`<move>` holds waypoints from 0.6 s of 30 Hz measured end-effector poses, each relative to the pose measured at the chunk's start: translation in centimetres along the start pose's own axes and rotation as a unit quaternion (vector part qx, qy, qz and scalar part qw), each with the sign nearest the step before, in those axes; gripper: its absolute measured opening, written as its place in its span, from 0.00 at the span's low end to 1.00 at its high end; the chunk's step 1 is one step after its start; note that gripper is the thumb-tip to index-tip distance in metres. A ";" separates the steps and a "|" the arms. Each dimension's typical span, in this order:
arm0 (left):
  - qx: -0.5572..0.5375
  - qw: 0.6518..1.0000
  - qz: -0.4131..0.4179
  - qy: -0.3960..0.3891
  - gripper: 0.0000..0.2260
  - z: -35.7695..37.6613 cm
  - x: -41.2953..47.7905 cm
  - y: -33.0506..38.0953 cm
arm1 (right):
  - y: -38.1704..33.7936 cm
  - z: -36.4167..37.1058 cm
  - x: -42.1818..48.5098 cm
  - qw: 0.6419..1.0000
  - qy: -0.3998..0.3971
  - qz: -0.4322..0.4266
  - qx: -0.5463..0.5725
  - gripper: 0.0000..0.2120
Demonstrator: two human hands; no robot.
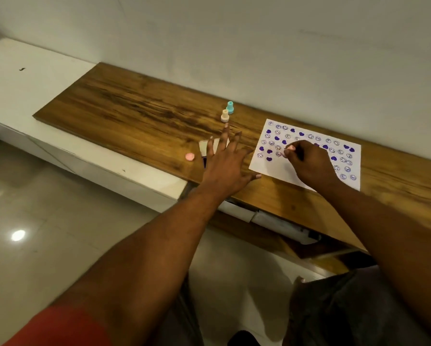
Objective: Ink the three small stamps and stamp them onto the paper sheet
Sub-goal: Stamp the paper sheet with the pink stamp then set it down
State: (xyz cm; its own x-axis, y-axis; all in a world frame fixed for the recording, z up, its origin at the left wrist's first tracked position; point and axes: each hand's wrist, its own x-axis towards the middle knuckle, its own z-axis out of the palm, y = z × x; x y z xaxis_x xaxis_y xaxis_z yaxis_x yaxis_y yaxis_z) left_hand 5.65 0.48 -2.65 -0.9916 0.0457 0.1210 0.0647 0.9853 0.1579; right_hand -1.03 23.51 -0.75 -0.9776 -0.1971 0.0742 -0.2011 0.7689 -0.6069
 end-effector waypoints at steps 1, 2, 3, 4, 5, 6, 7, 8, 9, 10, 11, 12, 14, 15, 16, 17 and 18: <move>-0.006 1.000 -0.002 -0.001 0.34 0.2 0.3 1.1 | 0.1 0.1 0.2 1.000 -0.006 -0.005 -0.003 0.16; -0.011 1.000 -0.007 -0.002 0.34 0.5 0.6 2.1 | 0.2 0.3 0.3 1.000 -0.011 -0.019 -0.005 0.15; -0.013 1.000 -0.013 -0.002 0.34 0.7 1.0 2.9 | 0.2 0.5 0.4 0.999 -0.019 -0.037 -0.010 0.14; -0.012 1.000 -0.017 -0.002 0.33 1.0 1.3 3.4 | 0.2 0.8 0.4 0.998 -0.031 -0.054 -0.021 0.13; -0.011 1.000 -0.020 -0.002 0.33 1.2 1.7 4.0 | 0.3 1.1 0.5 0.996 -0.041 -0.067 -0.038 0.13; -0.014 1.000 -0.023 -0.003 0.33 1.5 2.1 4.3 | 0.4 1.4 0.6 0.994 -0.048 -0.075 -0.057 0.14; -0.019 0.999 -0.027 -0.006 0.33 1.8 2.5 4.7 | 0.6 1.6 0.7 0.993 -0.047 -0.079 -0.072 0.14; -0.023 0.999 -0.031 -0.013 0.33 2.1 2.8 5.0 | 0.7 1.7 0.8 0.993 -0.044 -0.077 -0.079 0.14; -0.026 0.999 -0.035 -0.020 0.33 2.4 3.1 5.3 | 0.9 1.7 1.0 0.993 -0.040 -0.074 -0.077 0.14; -0.026 0.999 -0.036 -0.027 0.34 2.7 3.3 5.6 | 1.0 1.6 1.1 0.994 -0.039 -0.072 -0.070 0.14; -0.023 0.999 -0.036 -0.033 0.34 3.0 3.5 5.8 | 1.2 1.6 1.2 0.995 -0.038 -0.070 -0.066 0.14; -0.020 0.998 -0.035 -0.037 0.35 3.2 3.6 6.0 | 1.3 1.6 1.2 0.995 -0.039 -0.070 -0.065 0.14; -0.018 0.998 -0.039 -0.044 0.35 3.6 3.7 6.2 | 1.7 1.8 1.1 0.995 -0.039 -0.070 -0.066 0.14; -0.017 0.998 -0.042 -0.047 0.36 3.8 3.7 6.2 | 1.8 1.9 1.2 0.995 -0.039 -0.069 -0.068 0.15; -0.017 0.998 -0.047 -0.049 0.36 3.9 3.8 6.2 | 1.8 1.9 1.2 0.995 -0.040 -0.066 -0.070 0.15; -0.016 0.997 -0.051 -0.050 0.37 4.0 3.8 6.2 | 1.7 1.9 1.3 0.995 -0.042 -0.064 -0.069 0.16; -0.014 0.997 -0.054 -0.050 0.37 4.1 3.8 6.1 | 1.7 1.9 1.3 0.995 -0.045 -0.061 -0.068 0.16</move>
State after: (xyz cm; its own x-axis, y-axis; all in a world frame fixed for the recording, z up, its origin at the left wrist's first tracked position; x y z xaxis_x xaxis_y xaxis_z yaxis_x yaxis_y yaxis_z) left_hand 1.78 7.38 -5.23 -0.9991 -0.0429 0.0042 -0.0413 0.9803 0.1930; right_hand -2.50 23.39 -3.15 -0.9372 -0.3426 0.0659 -0.3302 0.8098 -0.4849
